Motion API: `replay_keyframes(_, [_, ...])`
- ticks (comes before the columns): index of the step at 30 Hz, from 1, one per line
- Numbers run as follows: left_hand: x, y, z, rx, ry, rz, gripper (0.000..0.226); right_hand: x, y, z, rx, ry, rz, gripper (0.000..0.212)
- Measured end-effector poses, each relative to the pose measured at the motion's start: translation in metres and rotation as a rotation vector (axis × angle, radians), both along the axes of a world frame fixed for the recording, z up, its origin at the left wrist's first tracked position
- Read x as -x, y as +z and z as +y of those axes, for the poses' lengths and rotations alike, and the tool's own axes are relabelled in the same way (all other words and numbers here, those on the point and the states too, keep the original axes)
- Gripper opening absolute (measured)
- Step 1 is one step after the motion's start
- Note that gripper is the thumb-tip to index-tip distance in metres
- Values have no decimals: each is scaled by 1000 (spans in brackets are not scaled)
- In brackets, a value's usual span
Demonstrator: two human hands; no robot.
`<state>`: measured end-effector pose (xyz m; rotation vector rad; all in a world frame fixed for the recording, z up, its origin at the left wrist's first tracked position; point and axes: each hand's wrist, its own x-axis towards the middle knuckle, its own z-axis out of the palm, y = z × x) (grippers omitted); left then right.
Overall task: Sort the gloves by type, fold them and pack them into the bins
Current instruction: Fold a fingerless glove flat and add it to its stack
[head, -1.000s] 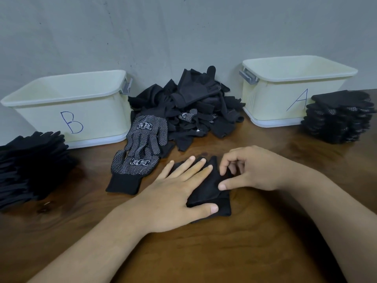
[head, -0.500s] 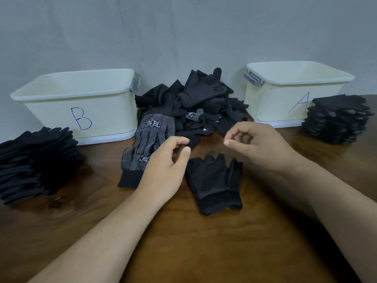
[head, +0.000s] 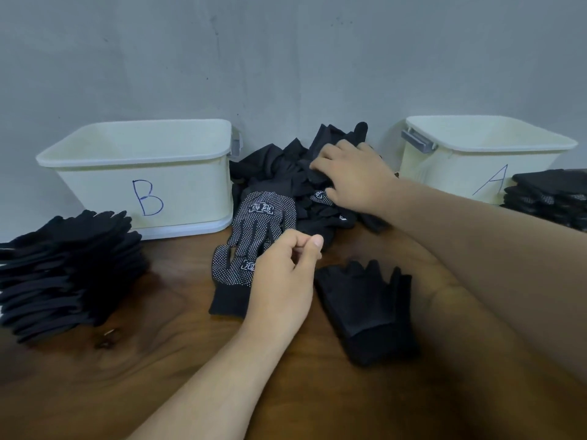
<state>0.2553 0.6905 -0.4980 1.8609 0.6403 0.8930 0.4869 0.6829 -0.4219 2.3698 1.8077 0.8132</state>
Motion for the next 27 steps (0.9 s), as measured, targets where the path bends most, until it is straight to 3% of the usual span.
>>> replay_keyframes(3, [2,0,1,-37,10,-5,35,0,5,15,13,-42,-35,36])
replay_keyframes(8, [1,5,-1,-81,21,11,46,-6,28,15,-117,-57,151,25])
replay_keyframes(11, [1,7,-3,-104,8,-8,49,-9,48,7,-297,-60,252,25])
replay_keyframes(18, [4,10,-14,-40,-104,-111,14,8,80,-22,-700,48,567,20])
replay_keyframes(23, [11,21,-18,-113,47,-253,34,50,72,-50,-590,71,826,12])
replay_keyframes(27, [11,23,-19,13,65,-333,15,84,55,-66,-430,126,875,12])
